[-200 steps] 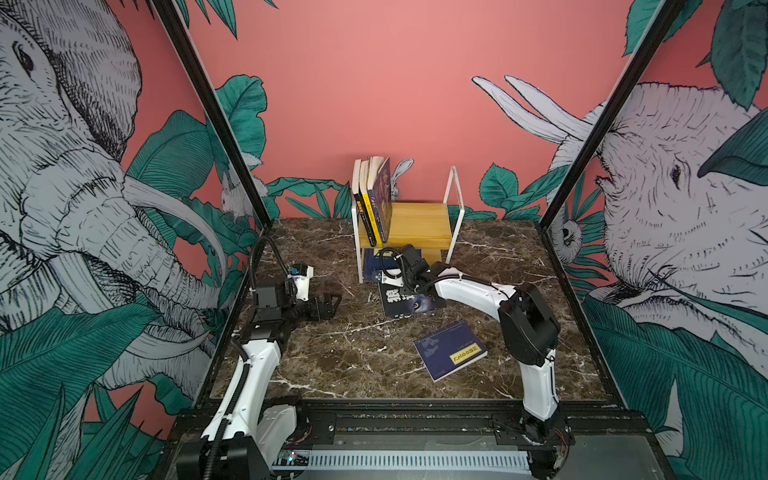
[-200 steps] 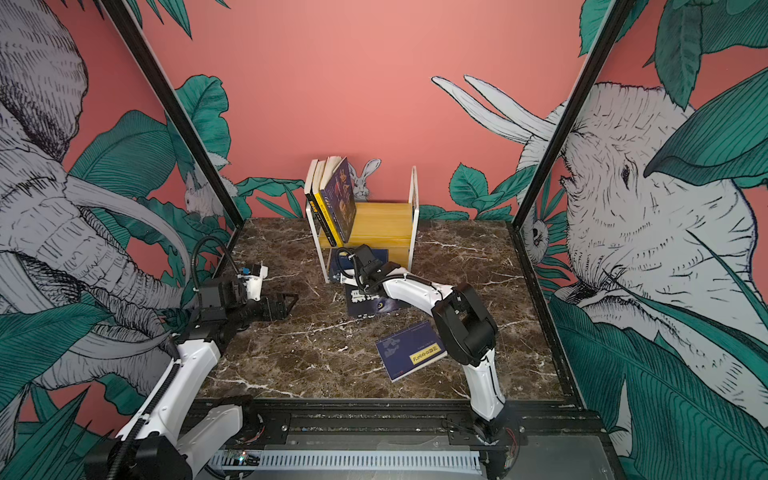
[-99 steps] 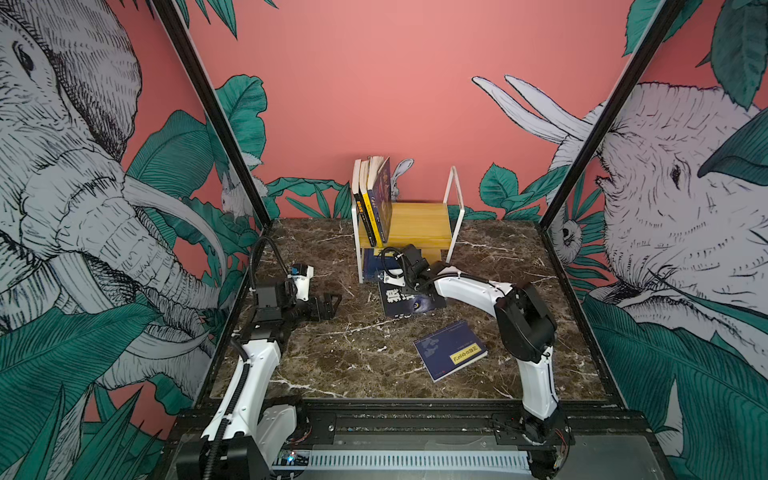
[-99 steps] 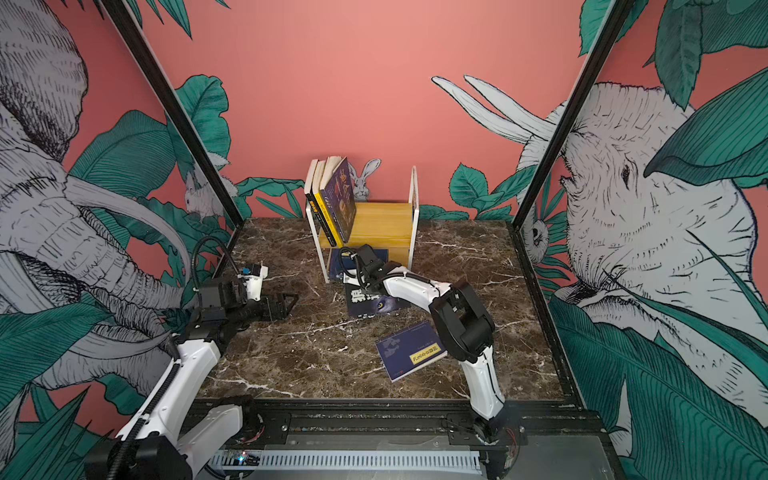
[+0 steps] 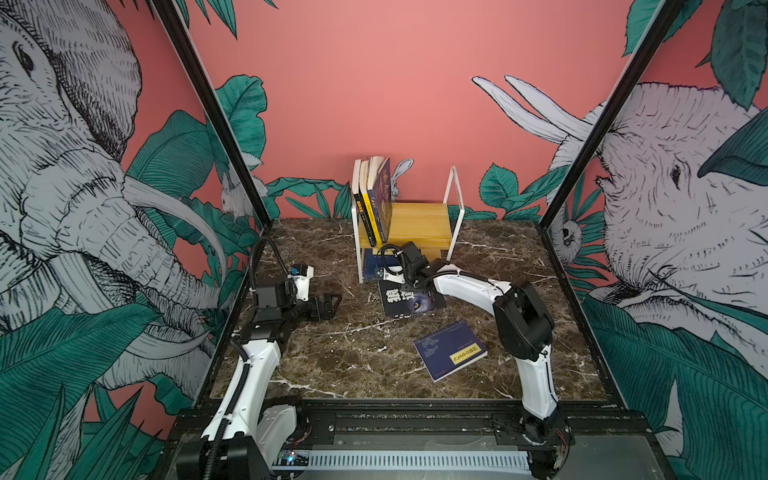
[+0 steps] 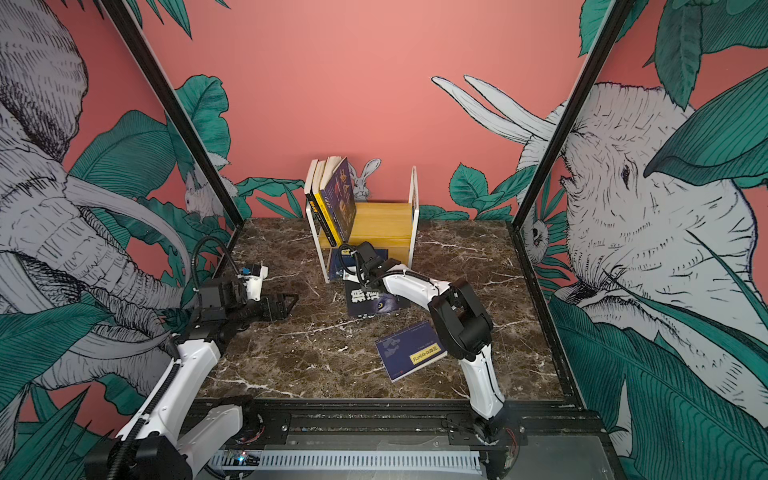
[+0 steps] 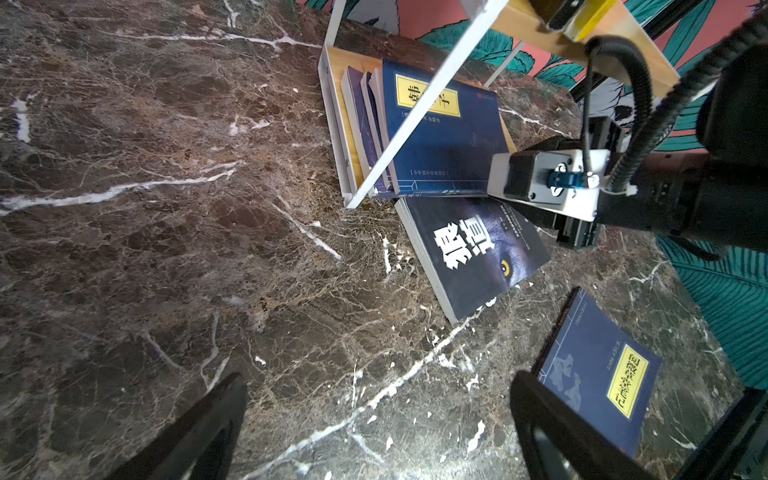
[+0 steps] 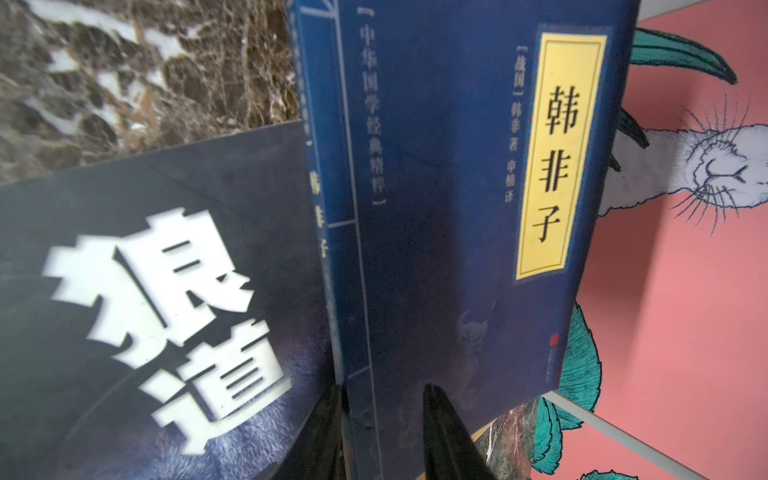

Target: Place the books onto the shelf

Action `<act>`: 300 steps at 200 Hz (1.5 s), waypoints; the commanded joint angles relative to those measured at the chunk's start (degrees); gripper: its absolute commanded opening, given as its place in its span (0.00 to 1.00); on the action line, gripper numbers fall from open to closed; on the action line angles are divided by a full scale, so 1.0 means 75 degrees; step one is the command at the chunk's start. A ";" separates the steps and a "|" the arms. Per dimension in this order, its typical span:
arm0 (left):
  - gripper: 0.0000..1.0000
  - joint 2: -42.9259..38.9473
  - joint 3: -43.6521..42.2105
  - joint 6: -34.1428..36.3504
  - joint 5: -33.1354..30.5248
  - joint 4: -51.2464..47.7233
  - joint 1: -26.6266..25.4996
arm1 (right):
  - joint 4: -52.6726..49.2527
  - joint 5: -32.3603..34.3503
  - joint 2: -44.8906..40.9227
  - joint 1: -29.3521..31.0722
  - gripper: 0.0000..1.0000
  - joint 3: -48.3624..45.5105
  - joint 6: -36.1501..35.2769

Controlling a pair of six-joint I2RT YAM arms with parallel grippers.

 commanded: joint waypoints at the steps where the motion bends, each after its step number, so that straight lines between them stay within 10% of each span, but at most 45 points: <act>1: 0.99 -0.0049 -0.0086 0.0032 0.0056 0.0010 0.0042 | 0.0001 0.0078 0.0153 -0.0036 0.35 0.0213 0.0051; 300: 0.99 -0.0037 -0.0111 0.0044 0.0056 0.0085 0.0043 | -0.0333 -0.0053 0.1887 0.0957 0.45 0.2855 0.0553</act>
